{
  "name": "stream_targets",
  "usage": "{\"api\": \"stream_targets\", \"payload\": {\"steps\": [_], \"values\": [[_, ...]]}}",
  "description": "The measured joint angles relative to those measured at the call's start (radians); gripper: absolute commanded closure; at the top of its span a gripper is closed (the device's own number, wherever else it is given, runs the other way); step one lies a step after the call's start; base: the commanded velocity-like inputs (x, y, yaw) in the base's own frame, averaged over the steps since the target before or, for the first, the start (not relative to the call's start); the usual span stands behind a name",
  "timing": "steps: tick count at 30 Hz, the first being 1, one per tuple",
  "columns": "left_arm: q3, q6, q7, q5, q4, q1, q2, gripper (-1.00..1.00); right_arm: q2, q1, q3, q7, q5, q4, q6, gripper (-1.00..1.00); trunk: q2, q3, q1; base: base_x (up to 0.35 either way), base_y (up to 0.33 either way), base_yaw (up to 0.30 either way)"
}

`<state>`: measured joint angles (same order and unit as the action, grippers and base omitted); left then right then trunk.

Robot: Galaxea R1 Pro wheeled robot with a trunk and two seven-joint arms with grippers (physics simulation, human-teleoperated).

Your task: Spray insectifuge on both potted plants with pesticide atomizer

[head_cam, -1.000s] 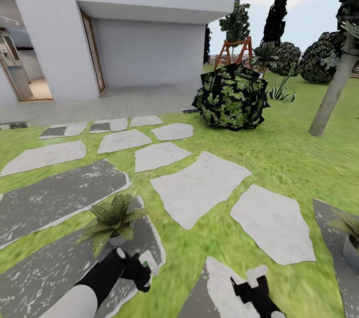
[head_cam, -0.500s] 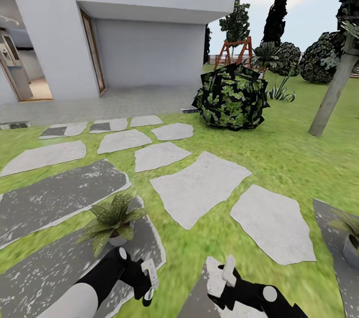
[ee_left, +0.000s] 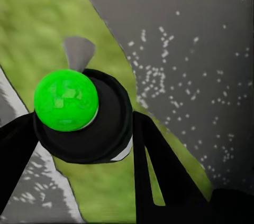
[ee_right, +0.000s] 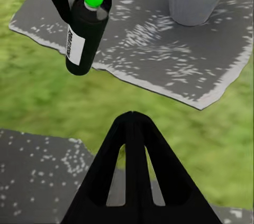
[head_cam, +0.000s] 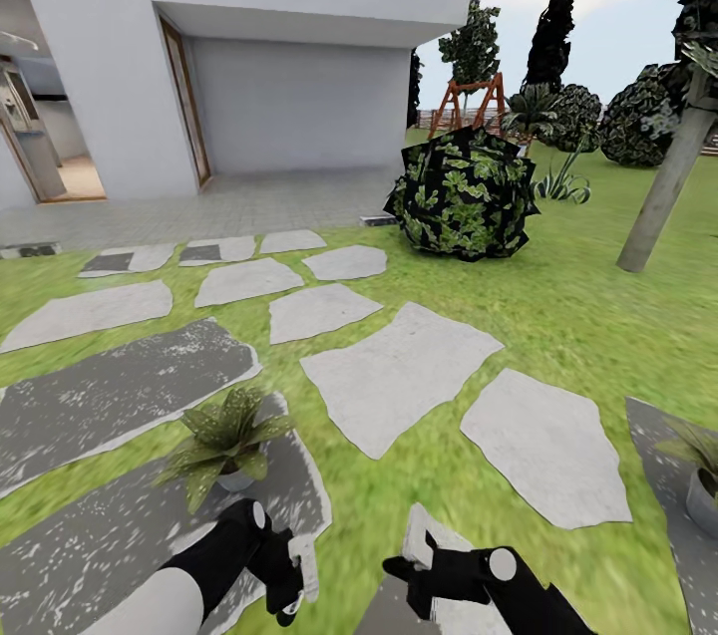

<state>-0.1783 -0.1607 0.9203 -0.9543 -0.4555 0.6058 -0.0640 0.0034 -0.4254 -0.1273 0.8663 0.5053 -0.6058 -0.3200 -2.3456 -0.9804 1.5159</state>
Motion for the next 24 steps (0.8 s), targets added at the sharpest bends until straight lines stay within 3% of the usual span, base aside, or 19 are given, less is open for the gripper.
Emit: {"api": "stream_targets", "payload": {"steps": [10, 16, 20, 24], "values": [[-0.017, 0.006, 0.000, 0.001, -0.004, -0.002, -0.028, 1.00, 0.047, -0.005, -0.002, 0.000, 0.000, -0.019, 0.001, 1.00, 0.000, 0.000, 0.000, 0.000, 0.000, 0.000], [-0.018, 0.015, 0.002, 0.003, -0.012, -0.002, -0.057, 1.00, 0.050, -0.005, -0.002, -0.001, 0.001, -0.019, 0.002, 1.00, 0.000, 0.000, 0.000, 0.000, 0.000, 0.000], [-0.018, 0.084, 0.004, 0.010, -0.005, -0.002, -0.060, 1.00, 0.050, -0.005, -0.003, -0.001, 0.003, -0.018, 0.002, 1.00, 0.000, 0.000, 0.000, 0.000, 0.000, 0.000], [-0.017, 0.107, 0.006, 0.014, -0.001, -0.003, -0.069, 1.00, 0.050, -0.005, -0.002, -0.001, 0.003, -0.017, 0.002, 1.00, 0.000, 0.000, 0.000, 0.000, 0.000, 0.000]]}}
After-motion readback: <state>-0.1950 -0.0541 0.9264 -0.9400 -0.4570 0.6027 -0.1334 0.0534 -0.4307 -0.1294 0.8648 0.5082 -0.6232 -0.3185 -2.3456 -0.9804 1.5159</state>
